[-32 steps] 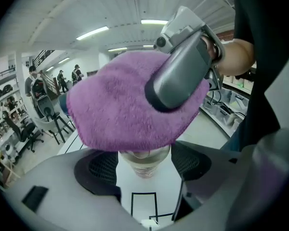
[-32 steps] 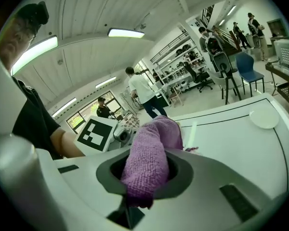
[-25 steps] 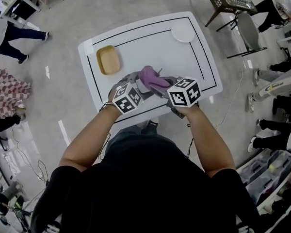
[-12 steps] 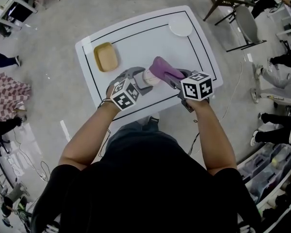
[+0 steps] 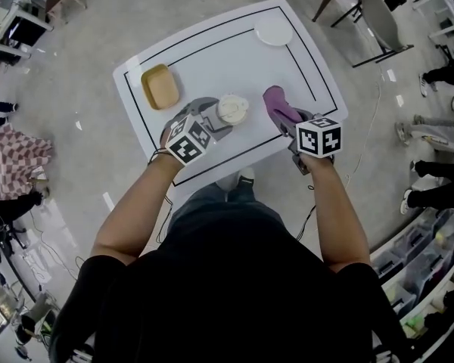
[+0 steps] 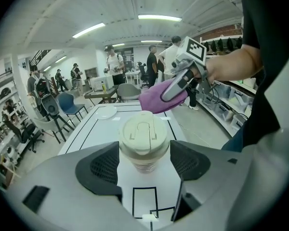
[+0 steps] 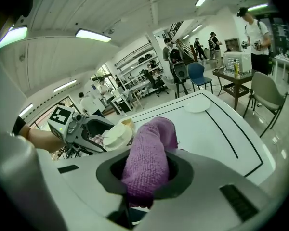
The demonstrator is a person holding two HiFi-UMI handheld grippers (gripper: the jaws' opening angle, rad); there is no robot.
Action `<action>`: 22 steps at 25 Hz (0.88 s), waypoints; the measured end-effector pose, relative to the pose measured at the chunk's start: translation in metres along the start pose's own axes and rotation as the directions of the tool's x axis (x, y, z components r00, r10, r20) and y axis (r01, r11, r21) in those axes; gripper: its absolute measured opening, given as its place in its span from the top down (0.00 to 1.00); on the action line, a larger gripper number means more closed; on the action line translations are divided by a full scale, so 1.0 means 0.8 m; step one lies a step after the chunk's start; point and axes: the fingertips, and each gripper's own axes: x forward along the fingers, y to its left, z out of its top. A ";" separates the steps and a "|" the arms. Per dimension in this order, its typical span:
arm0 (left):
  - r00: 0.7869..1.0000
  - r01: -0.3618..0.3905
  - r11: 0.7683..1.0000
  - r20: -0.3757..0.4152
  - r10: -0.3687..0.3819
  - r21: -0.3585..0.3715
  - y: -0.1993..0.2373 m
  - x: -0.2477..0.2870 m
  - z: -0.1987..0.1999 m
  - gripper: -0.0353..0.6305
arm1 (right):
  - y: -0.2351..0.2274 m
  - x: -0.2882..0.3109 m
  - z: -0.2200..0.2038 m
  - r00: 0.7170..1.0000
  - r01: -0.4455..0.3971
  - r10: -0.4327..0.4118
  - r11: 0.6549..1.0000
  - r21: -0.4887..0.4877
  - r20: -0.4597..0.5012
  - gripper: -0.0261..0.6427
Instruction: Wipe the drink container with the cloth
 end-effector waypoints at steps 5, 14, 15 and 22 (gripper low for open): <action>0.999 0.022 0.995 0.046 -0.018 -0.098 0.016 -0.024 0.010 0.41 | 0.021 -0.012 -0.032 0.997 -0.016 0.016 1.000 -0.002 0.078 0.84; 0.998 0.034 0.995 0.057 -0.029 -0.090 0.044 -0.012 0.059 0.62 | 0.080 0.012 -0.081 0.983 -0.045 0.048 0.999 -0.020 0.178 0.84; 0.998 0.041 0.997 0.042 -0.039 -0.068 0.041 -0.005 0.061 0.65 | 0.089 0.017 -0.081 0.979 -0.053 0.056 0.998 -0.020 0.194 0.84; 0.998 0.067 0.997 0.003 -0.067 0.043 0.026 0.020 0.051 0.70 | 0.116 0.062 -0.076 0.965 -0.062 0.064 0.998 -0.016 0.255 0.84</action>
